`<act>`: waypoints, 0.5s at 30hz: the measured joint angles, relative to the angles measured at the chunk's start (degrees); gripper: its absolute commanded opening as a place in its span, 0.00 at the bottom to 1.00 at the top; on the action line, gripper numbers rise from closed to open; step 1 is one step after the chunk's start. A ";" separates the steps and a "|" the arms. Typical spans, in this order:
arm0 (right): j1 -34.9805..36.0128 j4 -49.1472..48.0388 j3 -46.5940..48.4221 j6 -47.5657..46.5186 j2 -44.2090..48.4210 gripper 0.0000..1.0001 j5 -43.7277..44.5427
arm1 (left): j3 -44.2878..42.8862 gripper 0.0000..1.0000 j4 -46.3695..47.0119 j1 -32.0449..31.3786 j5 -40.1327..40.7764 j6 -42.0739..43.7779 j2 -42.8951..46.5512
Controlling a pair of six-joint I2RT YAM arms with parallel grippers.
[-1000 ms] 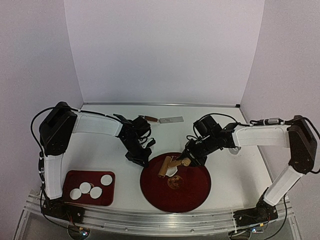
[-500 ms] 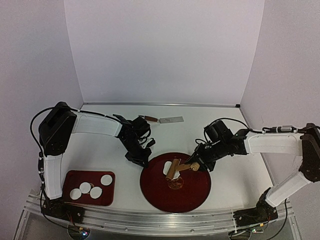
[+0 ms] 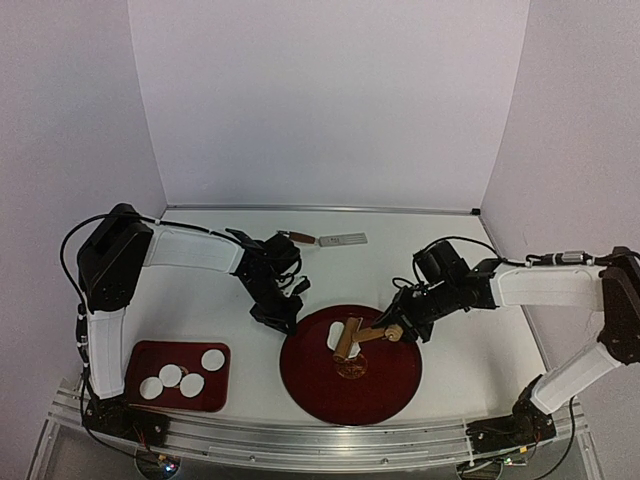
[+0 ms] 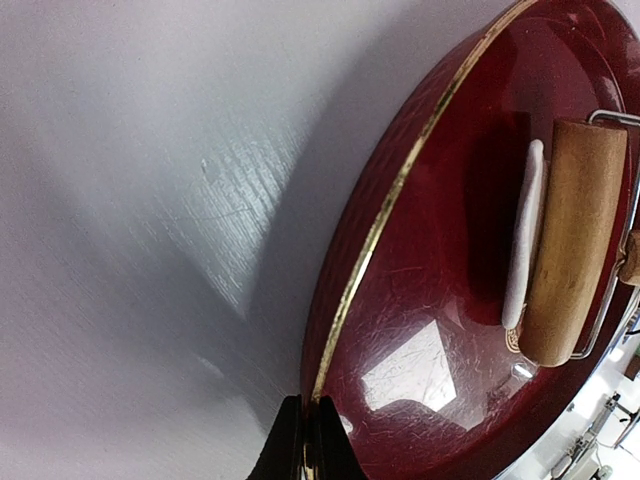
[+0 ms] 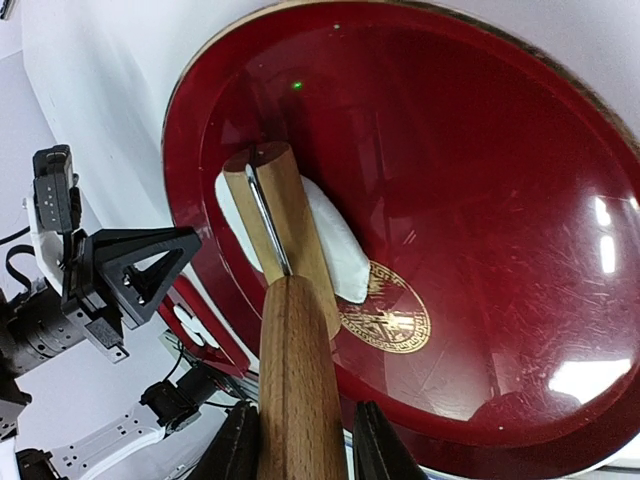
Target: Roll out the dumpling wrappers from the dough
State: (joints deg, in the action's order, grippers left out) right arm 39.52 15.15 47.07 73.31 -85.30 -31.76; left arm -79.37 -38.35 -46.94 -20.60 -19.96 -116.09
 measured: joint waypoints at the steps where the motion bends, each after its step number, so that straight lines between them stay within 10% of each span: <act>1: -0.21 0.36 -0.21 -0.12 0.25 0.00 -0.14 | 0.00 0.00 0.00 0.00 0.02 -0.03 0.02; 15: -1.62 0.01 4.23 -4.74 -5.50 0.00 -4.02 | 0.00 0.00 -0.08 -0.04 0.28 -0.80 0.07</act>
State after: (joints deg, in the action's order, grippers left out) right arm 37.89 15.16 51.30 68.57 -90.80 -35.78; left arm -79.37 -38.43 -46.98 -20.32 -20.77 -116.03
